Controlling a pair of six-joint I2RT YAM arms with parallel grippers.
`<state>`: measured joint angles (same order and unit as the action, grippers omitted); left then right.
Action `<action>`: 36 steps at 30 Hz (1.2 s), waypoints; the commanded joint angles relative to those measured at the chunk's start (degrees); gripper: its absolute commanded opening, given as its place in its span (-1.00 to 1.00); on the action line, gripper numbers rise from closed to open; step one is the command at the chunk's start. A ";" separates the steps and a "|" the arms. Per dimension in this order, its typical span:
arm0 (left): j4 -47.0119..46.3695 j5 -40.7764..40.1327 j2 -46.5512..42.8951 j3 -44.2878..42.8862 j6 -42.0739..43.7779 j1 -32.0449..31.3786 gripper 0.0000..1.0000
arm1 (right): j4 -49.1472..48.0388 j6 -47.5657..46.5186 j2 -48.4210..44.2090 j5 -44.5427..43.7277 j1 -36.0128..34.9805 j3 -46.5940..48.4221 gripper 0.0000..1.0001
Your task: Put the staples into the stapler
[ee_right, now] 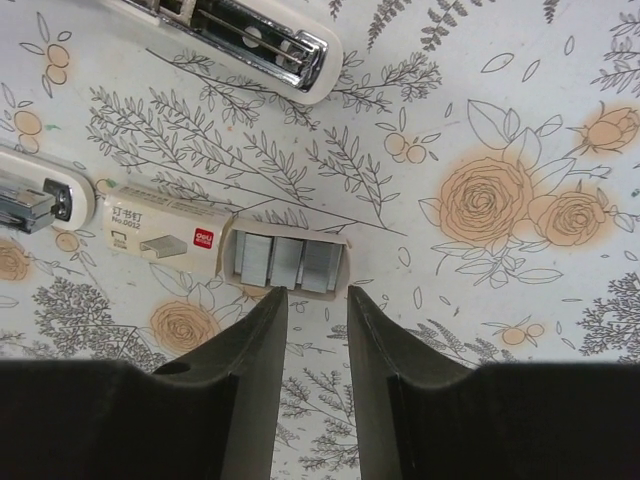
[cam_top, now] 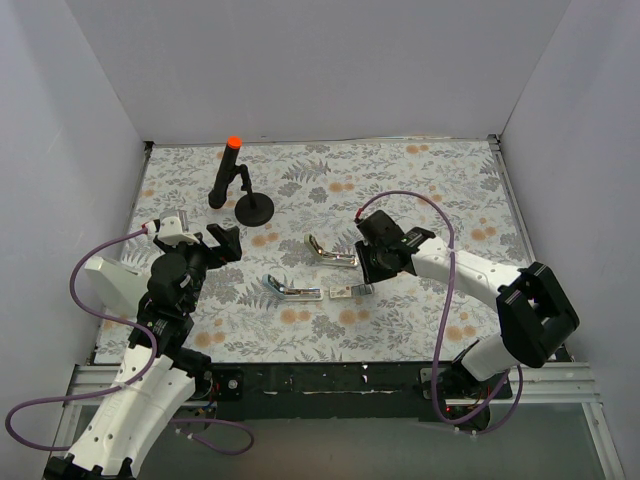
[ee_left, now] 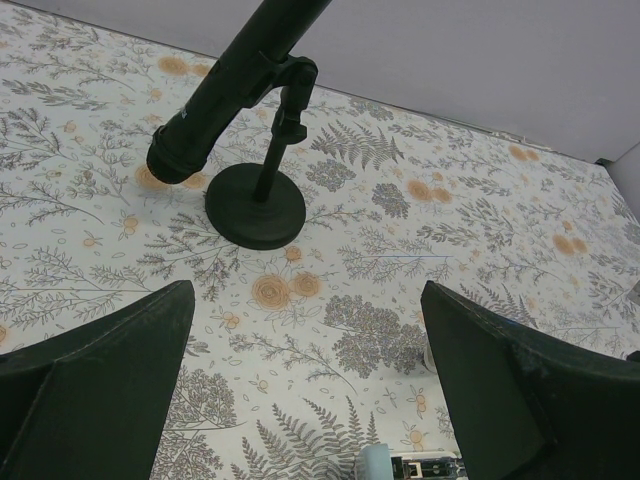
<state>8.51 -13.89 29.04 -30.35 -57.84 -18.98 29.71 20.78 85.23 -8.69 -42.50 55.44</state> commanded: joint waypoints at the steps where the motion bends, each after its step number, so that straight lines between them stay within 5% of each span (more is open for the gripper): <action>1: -0.95 0.62 -0.21 0.64 0.72 -0.27 0.96 | -2.12 3.21 0.81 3.51 -0.30 0.28 -0.24; 36: -0.69 0.62 -0.74 0.73 0.80 -0.44 0.96 | 0.08 4.36 8.19 -0.10 -0.30 1.69 -0.40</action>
<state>8.54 -13.65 29.02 -30.35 -57.84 -19.25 29.65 24.58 92.36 -7.38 -42.52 55.53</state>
